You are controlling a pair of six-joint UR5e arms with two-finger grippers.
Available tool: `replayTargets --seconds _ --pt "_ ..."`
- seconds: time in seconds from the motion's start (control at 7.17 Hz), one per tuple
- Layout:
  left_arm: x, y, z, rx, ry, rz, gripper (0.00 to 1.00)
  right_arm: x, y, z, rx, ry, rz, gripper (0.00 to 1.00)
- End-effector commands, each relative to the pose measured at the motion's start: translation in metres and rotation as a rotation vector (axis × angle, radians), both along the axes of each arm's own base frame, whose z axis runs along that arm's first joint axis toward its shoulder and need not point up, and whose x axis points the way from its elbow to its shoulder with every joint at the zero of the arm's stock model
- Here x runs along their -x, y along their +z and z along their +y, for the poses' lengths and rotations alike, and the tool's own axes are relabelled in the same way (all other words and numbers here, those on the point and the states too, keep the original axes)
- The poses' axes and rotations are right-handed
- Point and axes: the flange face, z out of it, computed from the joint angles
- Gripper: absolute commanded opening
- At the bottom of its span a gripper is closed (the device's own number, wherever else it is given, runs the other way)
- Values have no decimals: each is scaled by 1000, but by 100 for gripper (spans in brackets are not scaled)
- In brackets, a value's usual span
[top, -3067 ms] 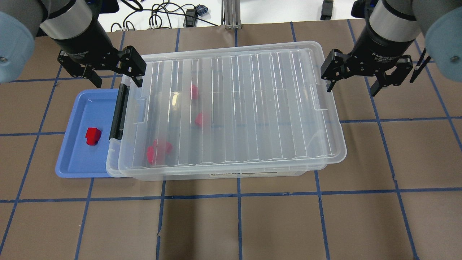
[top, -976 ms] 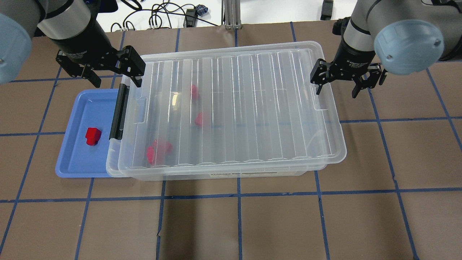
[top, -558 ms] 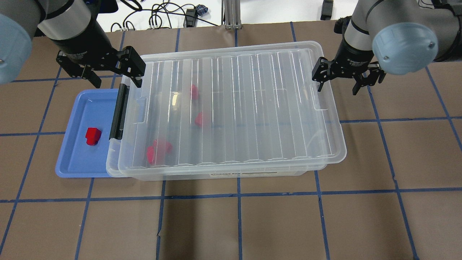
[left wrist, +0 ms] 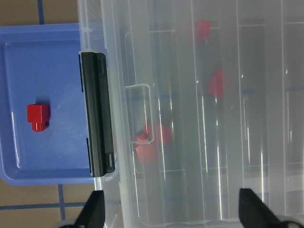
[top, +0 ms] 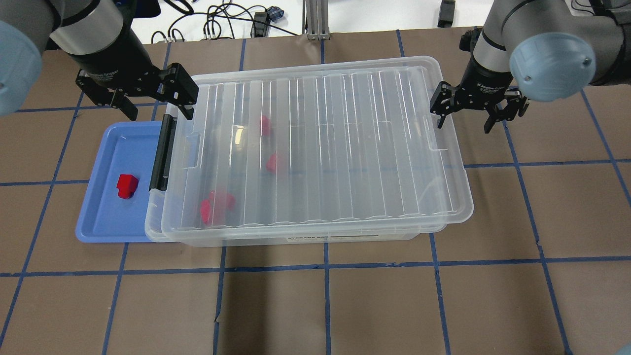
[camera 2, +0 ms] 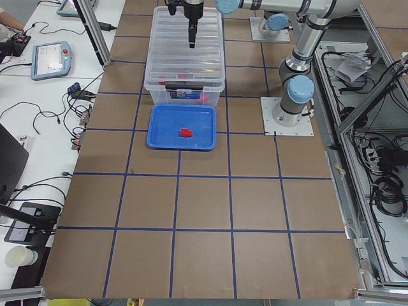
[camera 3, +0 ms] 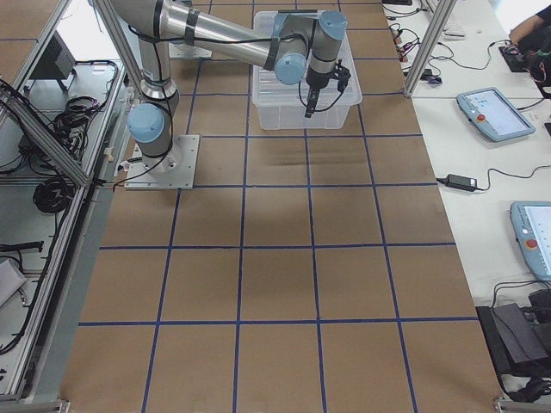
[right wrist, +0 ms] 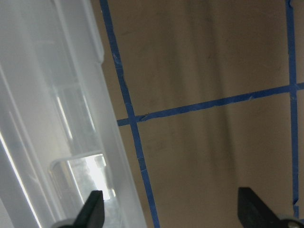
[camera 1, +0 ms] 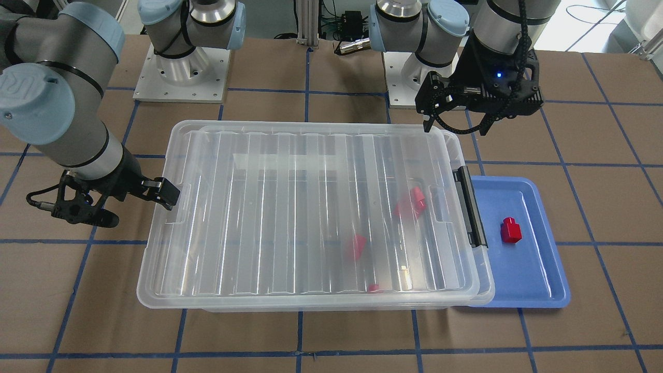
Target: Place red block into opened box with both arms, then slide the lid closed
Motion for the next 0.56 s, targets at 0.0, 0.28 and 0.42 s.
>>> replayTargets --seconds 0.0,0.28,0.42 --pt "0 0 0 0 0 0 100 10 -1 -2 -1 -16 -1 100" --pt "0 -2 -2 -3 0 0 100 12 -5 -4 -6 -17 0 100" --pt "0 -2 -3 -3 0 0 100 24 -4 -5 -8 -15 31 100"
